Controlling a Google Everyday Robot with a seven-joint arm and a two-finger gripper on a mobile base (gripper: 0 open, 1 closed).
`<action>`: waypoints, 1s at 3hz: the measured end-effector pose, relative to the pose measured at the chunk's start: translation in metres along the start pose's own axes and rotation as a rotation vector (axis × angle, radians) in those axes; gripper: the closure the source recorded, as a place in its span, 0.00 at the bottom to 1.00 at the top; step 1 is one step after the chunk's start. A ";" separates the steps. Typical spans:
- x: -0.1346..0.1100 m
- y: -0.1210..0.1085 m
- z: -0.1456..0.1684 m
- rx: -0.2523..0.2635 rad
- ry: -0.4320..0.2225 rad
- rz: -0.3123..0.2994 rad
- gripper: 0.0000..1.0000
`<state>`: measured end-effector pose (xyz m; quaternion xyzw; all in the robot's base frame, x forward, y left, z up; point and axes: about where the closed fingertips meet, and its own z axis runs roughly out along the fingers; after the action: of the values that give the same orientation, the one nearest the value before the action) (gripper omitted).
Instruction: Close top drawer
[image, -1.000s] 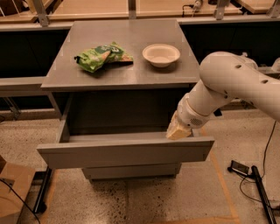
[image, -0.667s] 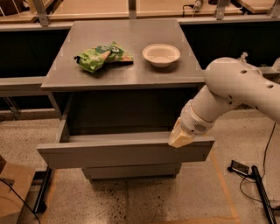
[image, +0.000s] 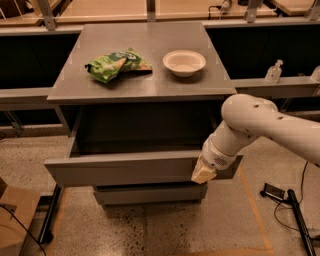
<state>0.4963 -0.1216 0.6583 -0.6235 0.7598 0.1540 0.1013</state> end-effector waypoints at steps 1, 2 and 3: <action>0.000 0.000 0.000 0.000 0.000 0.000 1.00; -0.019 -0.061 -0.010 0.154 -0.023 -0.019 1.00; -0.019 -0.061 -0.010 0.154 -0.023 -0.019 1.00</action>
Offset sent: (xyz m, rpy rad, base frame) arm 0.2722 0.0061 0.0588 -0.0329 -0.6186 -0.1629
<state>0.5603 -0.1185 0.6671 -0.6191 0.7623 0.1015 0.1590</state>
